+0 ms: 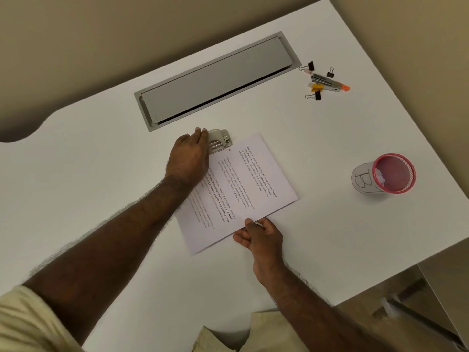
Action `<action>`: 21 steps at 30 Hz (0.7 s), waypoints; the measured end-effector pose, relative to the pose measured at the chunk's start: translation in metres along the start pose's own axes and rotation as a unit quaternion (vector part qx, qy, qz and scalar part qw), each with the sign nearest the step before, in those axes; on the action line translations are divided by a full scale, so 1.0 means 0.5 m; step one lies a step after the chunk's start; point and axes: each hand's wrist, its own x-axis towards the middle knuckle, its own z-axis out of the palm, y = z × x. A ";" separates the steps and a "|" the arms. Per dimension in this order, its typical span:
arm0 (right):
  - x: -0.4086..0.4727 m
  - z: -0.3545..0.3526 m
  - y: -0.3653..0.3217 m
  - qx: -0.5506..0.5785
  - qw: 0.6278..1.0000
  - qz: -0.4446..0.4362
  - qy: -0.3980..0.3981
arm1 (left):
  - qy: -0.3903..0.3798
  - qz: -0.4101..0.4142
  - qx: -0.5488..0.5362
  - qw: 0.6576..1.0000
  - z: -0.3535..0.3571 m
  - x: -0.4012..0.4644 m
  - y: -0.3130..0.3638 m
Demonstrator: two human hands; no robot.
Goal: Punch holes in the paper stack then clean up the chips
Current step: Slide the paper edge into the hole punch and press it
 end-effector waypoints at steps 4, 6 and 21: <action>-0.007 -0.025 -0.001 -0.002 1.000 0.004 -0.008 | 0.033 -0.044 -0.050 0.997 -0.005 -0.021 -0.008; -0.009 -0.039 -0.006 -0.005 1.000 0.005 -0.008 | 0.048 -0.067 -0.077 0.994 -0.007 -0.038 -0.015; -0.042 -0.161 -0.093 -0.136 0.986 -0.063 -0.079 | -0.074 -0.109 -0.326 0.936 0.001 -0.150 -0.010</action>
